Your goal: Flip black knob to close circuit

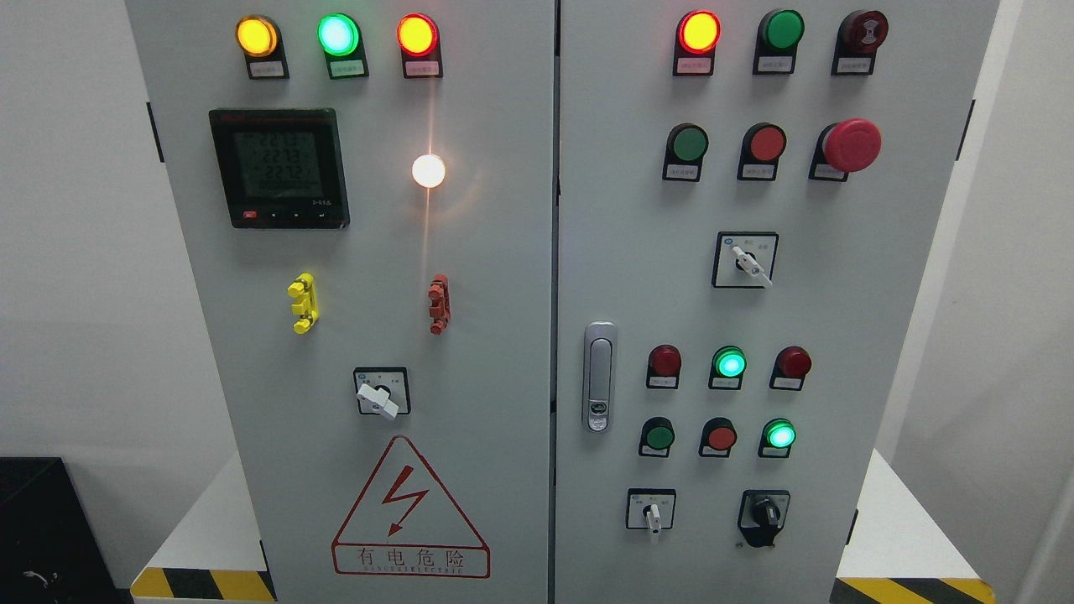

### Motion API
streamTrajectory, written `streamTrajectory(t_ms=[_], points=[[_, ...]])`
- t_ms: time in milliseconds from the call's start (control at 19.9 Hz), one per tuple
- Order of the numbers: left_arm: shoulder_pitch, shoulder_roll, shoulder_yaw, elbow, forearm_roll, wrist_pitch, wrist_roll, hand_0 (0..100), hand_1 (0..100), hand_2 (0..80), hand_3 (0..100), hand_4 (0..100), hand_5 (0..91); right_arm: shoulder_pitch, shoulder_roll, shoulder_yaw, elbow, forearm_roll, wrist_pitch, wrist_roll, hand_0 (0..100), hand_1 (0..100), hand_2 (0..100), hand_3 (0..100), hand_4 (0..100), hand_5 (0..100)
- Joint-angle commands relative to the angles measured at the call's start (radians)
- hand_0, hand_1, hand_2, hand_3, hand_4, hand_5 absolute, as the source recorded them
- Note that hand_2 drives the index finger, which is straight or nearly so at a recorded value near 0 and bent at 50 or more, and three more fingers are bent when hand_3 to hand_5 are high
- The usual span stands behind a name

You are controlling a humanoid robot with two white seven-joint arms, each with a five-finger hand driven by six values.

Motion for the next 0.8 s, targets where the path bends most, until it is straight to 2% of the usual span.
streamTrajectory(t_ms=[0, 502, 602, 753], points=[[0.023, 0.0, 0.0, -0.029, 0.0, 0.0, 0.0, 12, 56, 0.0, 0, 0, 0.0, -0.064, 0.001, -0.002, -0.037, 0.046, 0.025, 0.013, 0, 4, 88, 100, 99, 100], [0.023, 0.0, 0.0, -0.029, 0.0, 0.0, 0.0, 12, 56, 0.0, 0, 0, 0.0, -0.095, 0.001, -0.023, -0.044, 0.072, 0.049, 0.019, 0, 3, 88, 100, 99, 100], [0.021, 0.0, 0.0, -0.029, 0.0, 0.0, 0.0, 12, 56, 0.0, 0, 0, 0.0, -0.104, 0.001, -0.028, -0.044, 0.085, 0.054, 0.039, 0, 3, 88, 100, 99, 100], [0.023, 0.0, 0.0, -0.029, 0.0, 0.0, 0.0, 12, 56, 0.0, 0, 0, 0.0, -0.126, 0.001, -0.028, -0.044, 0.1, 0.068, 0.04, 0, 3, 88, 100, 99, 100]])
